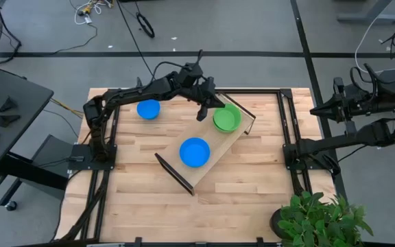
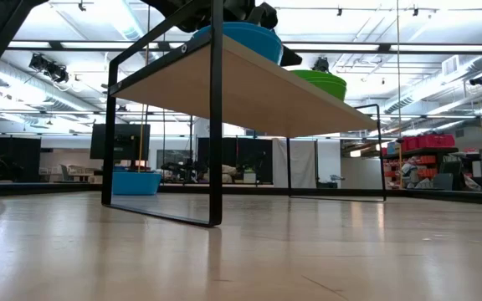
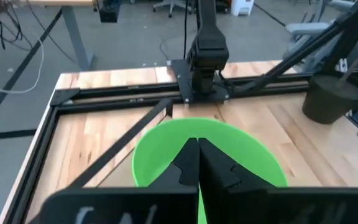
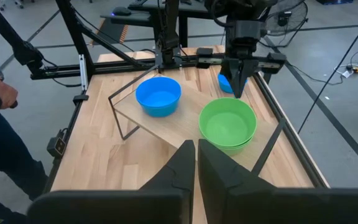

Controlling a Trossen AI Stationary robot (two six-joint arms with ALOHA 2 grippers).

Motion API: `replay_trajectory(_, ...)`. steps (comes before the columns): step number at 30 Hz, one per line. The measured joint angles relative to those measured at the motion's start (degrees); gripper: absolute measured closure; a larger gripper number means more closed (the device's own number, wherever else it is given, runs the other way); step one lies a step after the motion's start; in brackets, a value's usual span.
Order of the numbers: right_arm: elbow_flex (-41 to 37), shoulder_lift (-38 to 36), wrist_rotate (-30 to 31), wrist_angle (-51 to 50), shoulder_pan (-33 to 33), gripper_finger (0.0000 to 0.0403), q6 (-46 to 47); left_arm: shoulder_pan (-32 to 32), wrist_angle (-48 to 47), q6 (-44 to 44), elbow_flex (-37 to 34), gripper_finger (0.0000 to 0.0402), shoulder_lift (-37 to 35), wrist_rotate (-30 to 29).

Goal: Pick & Place Mini bowls
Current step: Stack the green bowl on top of the green bowl on the shelf

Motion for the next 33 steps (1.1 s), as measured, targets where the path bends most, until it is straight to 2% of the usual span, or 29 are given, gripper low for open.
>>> replay_trajectory(10,0.0,0.0,0.0,0.0,0.0,0.038,0.0,0.7,-6.6,3.6,0.0,0.0401,0.0,-2.0)
replay_trajectory(33,0.0,0.0,0.0,0.0,0.0,0.038,0.0,0.6,-12.7,7.8,0.0,0.0401,0.0,-5.8)
